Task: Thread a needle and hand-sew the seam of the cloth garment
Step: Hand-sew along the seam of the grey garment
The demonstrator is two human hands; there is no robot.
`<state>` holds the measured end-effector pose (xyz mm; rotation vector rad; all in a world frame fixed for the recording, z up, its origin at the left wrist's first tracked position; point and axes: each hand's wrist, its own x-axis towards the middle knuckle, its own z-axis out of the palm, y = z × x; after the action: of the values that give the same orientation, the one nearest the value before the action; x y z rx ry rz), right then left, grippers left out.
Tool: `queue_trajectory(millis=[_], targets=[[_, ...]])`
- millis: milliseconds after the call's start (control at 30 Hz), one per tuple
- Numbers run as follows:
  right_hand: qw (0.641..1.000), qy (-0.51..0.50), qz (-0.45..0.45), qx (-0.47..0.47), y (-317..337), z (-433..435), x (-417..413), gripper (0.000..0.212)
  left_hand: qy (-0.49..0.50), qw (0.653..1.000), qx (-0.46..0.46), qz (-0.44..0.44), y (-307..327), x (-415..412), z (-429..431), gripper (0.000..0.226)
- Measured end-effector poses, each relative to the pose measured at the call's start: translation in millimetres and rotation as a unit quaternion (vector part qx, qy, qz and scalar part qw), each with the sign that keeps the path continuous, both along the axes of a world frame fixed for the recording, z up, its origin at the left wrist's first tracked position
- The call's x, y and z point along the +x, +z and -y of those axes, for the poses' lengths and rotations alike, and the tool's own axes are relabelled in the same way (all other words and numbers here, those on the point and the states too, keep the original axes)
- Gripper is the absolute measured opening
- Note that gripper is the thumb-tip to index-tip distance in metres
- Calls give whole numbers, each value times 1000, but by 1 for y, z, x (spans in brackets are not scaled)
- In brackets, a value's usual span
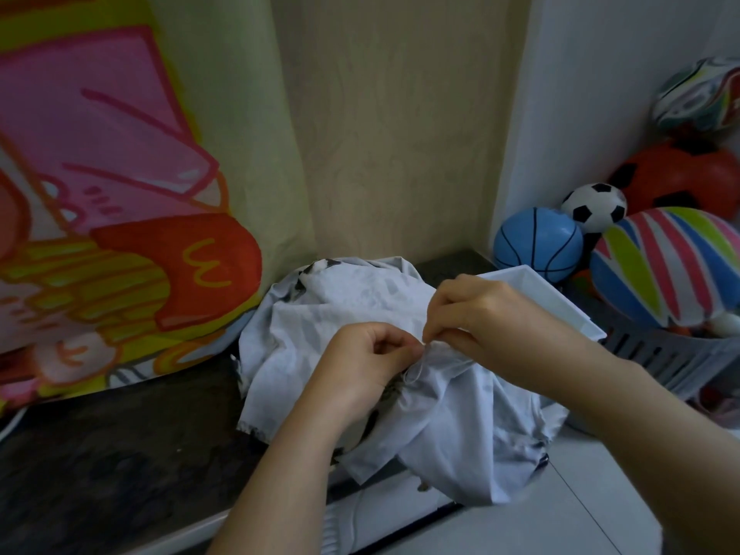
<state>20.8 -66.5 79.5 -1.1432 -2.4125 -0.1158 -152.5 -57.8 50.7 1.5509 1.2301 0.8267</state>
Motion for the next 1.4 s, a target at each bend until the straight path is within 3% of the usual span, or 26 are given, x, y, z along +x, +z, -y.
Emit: queue_trajectory(millis=[700, 1100, 1267, 1400], targets=[[1000, 23, 7, 13, 0, 3, 5, 14, -4, 1000, -3, 23, -1, 0, -1, 18], [999, 16, 13, -45, -1, 7, 1, 10, -12, 1000, 2, 11, -3, 0, -2, 18], [969, -19, -83, -233, 10, 13, 3, 8, 6, 1000, 10, 22, -1, 1, -1, 15], [913, -33, -269, -305, 10, 17, -3, 9, 18, 999, -6, 39, -2, 2, -1, 17]])
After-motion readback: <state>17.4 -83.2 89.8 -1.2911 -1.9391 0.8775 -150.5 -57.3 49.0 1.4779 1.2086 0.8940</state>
